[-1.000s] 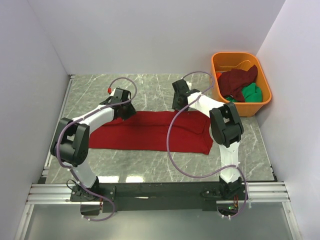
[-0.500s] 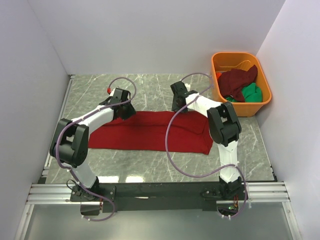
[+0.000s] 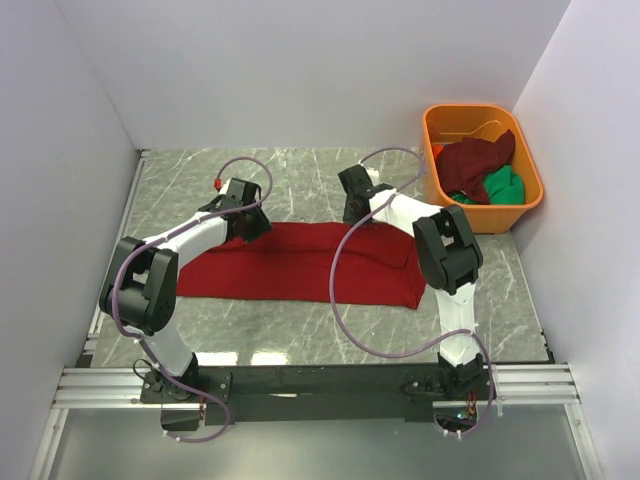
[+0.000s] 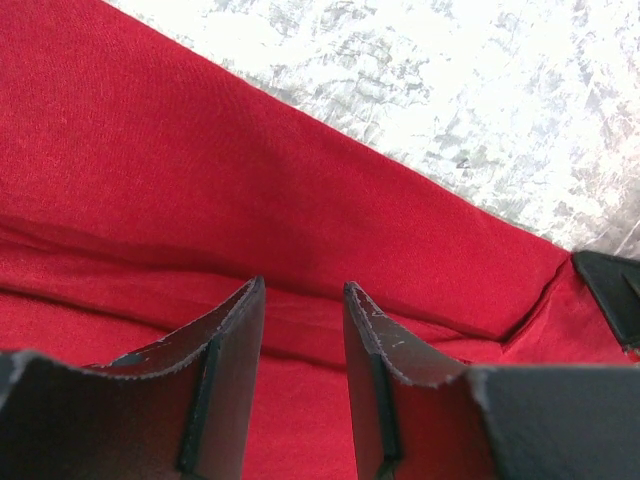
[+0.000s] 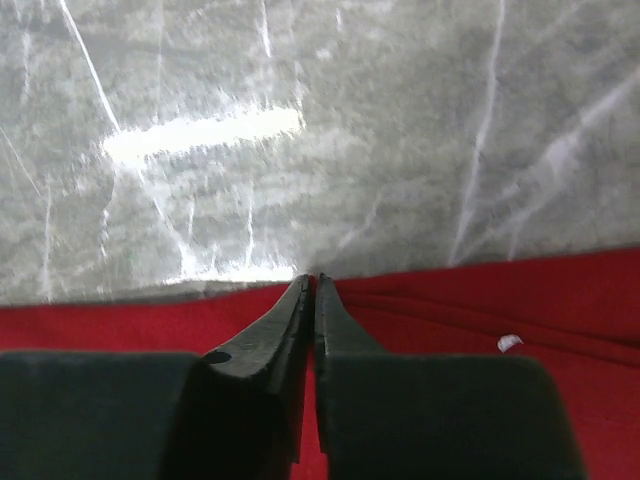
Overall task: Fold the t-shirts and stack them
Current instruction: Fold the tshirt
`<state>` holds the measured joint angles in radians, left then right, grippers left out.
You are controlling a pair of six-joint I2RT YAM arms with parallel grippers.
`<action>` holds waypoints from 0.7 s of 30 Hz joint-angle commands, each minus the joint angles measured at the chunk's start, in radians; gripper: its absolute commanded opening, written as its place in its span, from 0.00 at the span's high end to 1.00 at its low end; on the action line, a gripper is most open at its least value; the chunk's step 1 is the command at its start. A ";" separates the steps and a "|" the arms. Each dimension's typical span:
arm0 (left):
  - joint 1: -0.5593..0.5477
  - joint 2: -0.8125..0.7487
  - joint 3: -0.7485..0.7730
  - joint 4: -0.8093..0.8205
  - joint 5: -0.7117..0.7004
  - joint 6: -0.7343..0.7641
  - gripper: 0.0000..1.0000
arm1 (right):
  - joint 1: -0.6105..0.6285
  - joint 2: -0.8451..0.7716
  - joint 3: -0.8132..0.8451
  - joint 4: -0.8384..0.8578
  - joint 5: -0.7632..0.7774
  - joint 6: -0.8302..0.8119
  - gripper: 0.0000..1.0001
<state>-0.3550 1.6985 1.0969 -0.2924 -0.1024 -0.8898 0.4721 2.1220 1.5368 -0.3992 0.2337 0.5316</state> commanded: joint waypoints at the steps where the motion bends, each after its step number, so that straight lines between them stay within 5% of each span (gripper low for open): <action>1: 0.001 -0.020 -0.003 0.027 -0.007 -0.020 0.57 | 0.008 -0.100 -0.030 0.029 0.036 0.018 0.94; 21: 0.017 0.023 0.035 -0.008 -0.040 -0.084 0.62 | 0.109 -0.465 -0.355 0.098 0.053 0.074 1.00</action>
<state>-0.3431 1.7184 1.1015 -0.2981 -0.1135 -0.9504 0.5636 1.7321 1.2194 -0.3431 0.2680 0.5797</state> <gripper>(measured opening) 0.383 0.048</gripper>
